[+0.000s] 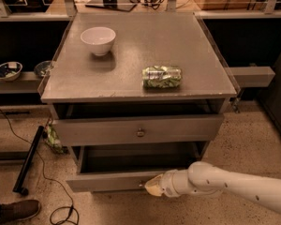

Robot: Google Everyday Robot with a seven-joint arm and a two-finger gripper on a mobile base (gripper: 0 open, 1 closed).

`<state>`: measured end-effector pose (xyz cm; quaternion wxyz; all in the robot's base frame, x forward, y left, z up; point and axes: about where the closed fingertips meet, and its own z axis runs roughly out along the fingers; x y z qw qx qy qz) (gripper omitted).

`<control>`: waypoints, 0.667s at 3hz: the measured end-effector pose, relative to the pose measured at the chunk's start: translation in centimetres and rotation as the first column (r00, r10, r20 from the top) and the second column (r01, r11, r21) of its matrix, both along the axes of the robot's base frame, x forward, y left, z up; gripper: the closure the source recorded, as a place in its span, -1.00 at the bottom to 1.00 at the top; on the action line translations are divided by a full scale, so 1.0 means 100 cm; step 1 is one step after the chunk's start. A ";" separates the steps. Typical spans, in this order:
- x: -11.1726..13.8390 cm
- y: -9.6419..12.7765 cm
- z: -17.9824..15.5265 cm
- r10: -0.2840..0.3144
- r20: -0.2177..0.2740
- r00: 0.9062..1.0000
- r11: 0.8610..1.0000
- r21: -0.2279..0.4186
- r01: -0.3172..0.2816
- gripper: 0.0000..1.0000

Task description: Close middle drawer

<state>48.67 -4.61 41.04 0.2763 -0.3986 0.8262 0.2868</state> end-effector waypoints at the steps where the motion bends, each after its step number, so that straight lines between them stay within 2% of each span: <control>1: -0.001 0.000 0.000 0.000 0.000 1.000 1.000 0.000 0.000 1.00; 2: 0.009 0.006 -0.001 -0.003 0.011 1.000 1.000 0.002 0.003 1.00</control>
Offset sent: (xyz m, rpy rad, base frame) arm 0.0838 0.0345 -0.0009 0.0028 -0.0907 -0.0319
